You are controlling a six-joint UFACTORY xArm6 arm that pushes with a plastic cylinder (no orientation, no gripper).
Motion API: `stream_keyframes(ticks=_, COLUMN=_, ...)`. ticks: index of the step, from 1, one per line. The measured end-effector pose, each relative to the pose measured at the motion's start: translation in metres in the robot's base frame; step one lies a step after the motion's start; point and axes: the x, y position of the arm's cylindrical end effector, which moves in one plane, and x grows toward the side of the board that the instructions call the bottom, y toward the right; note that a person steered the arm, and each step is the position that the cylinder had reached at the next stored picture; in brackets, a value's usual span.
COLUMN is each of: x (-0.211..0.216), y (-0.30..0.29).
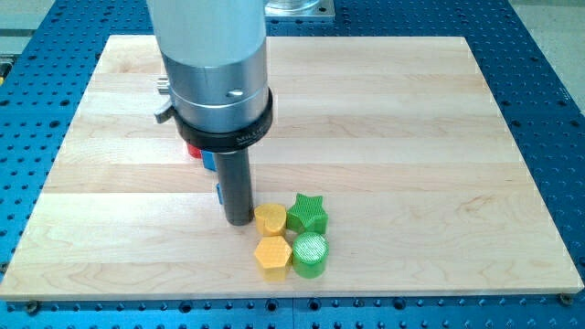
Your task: Slide the triangle vertically below the red star
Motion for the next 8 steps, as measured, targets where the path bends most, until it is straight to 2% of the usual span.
stream_keyframes(ticks=1, x=0.014, y=-0.034)
stream_keyframes(ticks=2, x=0.017, y=-0.041)
stream_keyframes(ticks=4, x=-0.019, y=0.006)
stream_keyframes(ticks=5, x=-0.019, y=0.005)
stream_keyframes(ticks=7, x=-0.011, y=-0.065)
stream_keyframes(ticks=8, x=-0.015, y=-0.058)
